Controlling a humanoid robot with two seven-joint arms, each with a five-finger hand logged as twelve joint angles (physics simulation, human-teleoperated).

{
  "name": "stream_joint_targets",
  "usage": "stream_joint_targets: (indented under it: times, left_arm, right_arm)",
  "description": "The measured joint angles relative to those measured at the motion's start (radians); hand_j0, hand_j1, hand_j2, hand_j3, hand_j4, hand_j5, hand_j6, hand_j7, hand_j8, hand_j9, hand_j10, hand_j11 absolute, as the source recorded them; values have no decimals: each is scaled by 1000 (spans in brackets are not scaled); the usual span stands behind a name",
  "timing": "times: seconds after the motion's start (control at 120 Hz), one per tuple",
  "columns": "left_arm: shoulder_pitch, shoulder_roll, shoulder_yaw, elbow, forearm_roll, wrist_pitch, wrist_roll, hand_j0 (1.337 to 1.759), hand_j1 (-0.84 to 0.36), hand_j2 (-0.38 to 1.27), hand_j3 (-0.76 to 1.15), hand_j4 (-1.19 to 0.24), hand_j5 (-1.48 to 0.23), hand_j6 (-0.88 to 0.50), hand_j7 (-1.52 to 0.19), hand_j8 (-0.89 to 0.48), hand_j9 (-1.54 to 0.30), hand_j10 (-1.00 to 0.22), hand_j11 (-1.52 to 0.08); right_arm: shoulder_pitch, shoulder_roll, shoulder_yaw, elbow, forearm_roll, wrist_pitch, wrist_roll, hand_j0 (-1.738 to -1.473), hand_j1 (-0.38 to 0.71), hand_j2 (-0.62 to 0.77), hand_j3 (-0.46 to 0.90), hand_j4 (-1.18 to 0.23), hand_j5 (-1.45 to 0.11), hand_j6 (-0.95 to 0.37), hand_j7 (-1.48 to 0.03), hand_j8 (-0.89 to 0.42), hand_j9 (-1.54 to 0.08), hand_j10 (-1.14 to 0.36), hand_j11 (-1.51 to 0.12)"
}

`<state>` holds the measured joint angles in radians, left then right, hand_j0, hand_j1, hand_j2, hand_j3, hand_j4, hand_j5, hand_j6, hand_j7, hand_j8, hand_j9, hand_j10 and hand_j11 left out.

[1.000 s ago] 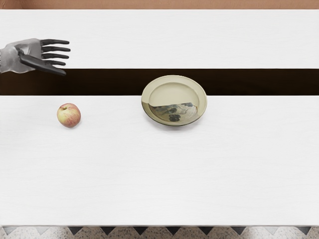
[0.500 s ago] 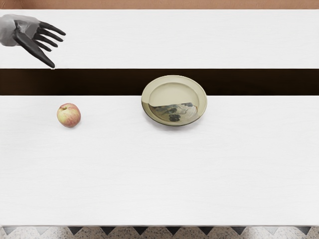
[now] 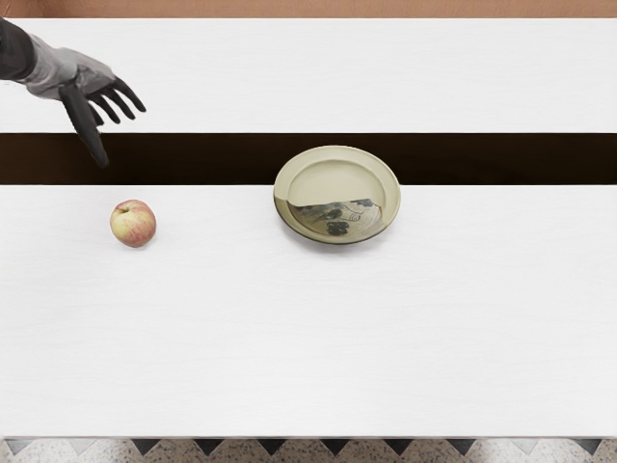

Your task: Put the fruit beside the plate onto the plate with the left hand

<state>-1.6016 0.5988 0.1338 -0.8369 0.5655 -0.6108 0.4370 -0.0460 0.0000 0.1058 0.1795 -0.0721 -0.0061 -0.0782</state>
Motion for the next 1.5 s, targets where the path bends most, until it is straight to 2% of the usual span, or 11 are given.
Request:
stream_joint_targets:
  times: [0.067, 0.133, 0.217, 0.308, 0.383, 0.583, 0.733, 0.933, 1.225, 1.5]
  left_arm:
    - [-114, 48, 128, -122, -54, 18, 5, 1658, 52, 50, 0, -250, -323, -251, -323, -250, -323, -250, -323]
    - [-178, 44, 254, -238, -93, 95, 8, 1658, 52, 50, 0, -250, -323, -251, -323, -251, -323, -250, -323]
    - [-305, 13, 435, -356, -172, 222, 8, 1658, 51, 50, 0, -250, -323, -250, -323, -250, -323, -249, -323]
    - [-359, -5, 570, -468, -226, 361, 8, 1658, 51, 50, 0, -250, -323, -250, -323, -250, -323, -250, -323]
    - [-376, -47, 651, -539, -246, 480, 7, 1658, 52, 51, 0, -250, -323, -251, -323, -250, -323, -250, -323]
    - [-405, -152, 797, -655, -263, 752, 8, 1658, 51, 50, 0, -250, -323, -250, -323, -250, -323, -249, -323]
    - [-403, -245, 877, -686, -265, 889, 9, 1658, 51, 50, 0, -249, -323, -250, -323, -250, -323, -249, -323]
    - [-354, -304, 918, -687, -258, 941, 9, 1658, 51, 50, 0, -249, -323, -249, -323, -249, -323, -249, -323]
    - [-292, -354, 959, -647, -159, 945, 17, 1658, 51, 50, 0, -249, -323, -249, -323, -249, -323, -249, -323]
    - [-243, -421, 988, -570, -142, 964, 24, 1658, 51, 50, 0, -249, -323, -249, -323, -249, -323, -249, -323]
  right_arm:
    - [0, 0, 0, 0, 0, 0, 0, -1658, -318, -5, 0, -26, -34, -26, -34, -26, -34, -26, -34]
    - [0, 0, 0, 0, 0, 0, 0, -1658, -318, -5, 0, -26, -34, -26, -34, -26, -34, -26, -34]
    - [0, 0, 0, 0, 0, 0, 0, -1658, -318, -5, 0, -26, -34, -26, -34, -26, -34, -26, -34]
    - [0, 0, 0, 0, 0, 0, 0, -1658, -318, -5, 0, -26, -34, -26, -34, -26, -34, -26, -34]
    - [0, 0, 0, 0, 0, 0, 0, -1658, -318, -5, 0, -26, -34, -26, -34, -26, -34, -26, -34]
    - [0, 0, 0, 0, 0, 0, 0, -1658, -318, -5, 0, -26, -34, -26, -33, -26, -34, -26, -34]
    - [0, 0, 0, 0, 0, 0, 0, -1658, -318, -5, 0, -26, -34, -26, -34, -26, -34, -26, -34]
    - [0, 0, 0, 0, 0, 0, 0, -1658, -318, -5, 0, -26, -34, -26, -34, -26, -34, -26, -34]
    - [0, 0, 0, 0, 0, 0, 0, -1658, -318, -5, 0, -26, -34, -26, -34, -26, -34, -26, -34]
    - [0, 0, 0, 0, 0, 0, 0, -1658, -318, -5, 0, -26, -34, -26, -34, -26, -34, -26, -34]
